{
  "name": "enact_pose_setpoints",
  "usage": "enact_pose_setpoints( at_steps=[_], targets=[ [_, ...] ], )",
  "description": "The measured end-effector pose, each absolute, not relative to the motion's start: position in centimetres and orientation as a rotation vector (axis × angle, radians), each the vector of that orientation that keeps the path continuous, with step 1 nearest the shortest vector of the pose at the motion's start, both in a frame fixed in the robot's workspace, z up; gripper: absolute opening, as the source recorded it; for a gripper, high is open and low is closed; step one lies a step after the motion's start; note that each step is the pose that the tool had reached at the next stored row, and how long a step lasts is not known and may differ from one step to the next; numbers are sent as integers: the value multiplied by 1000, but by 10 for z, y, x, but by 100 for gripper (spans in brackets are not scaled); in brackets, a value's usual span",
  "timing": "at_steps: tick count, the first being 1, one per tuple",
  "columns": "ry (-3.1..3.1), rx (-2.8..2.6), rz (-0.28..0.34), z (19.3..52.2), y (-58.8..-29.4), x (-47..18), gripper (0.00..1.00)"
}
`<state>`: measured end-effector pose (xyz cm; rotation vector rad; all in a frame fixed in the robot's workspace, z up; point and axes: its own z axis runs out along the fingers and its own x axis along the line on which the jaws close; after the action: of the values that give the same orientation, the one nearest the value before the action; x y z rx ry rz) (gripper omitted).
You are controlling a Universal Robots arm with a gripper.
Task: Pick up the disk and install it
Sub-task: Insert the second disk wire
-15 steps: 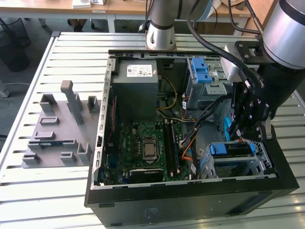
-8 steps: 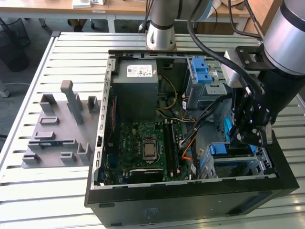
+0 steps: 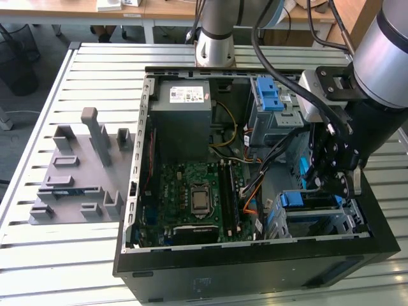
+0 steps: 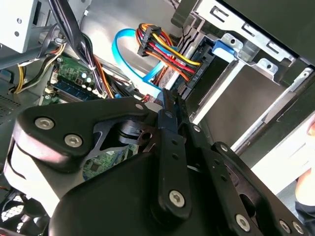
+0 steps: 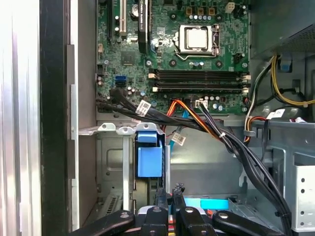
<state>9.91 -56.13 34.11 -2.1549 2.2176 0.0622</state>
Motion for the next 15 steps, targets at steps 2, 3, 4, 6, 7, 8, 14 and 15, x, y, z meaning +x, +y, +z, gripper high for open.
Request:
enact_pose_setpoints(
  at_steps=[2, 3, 4, 6, 7, 8, 14, 15],
  targets=[
    [2218, -2155, 62, 341, -562, 99, 16],
    [2218, -2155, 62, 341, -562, 99, 16],
    [2218, -2155, 62, 341, -563, 99, 16],
    [2219, -2153, 62, 340, -563, 100, 16],
    [2220, -2152, 62, 340, -564, 100, 16],
    [2220, -2152, 62, 340, -564, 100, 16],
    [2221, -2151, 62, 339, -567, 101, 16],
    [2222, -2151, 62, 338, -567, 101, 16]
  ],
)
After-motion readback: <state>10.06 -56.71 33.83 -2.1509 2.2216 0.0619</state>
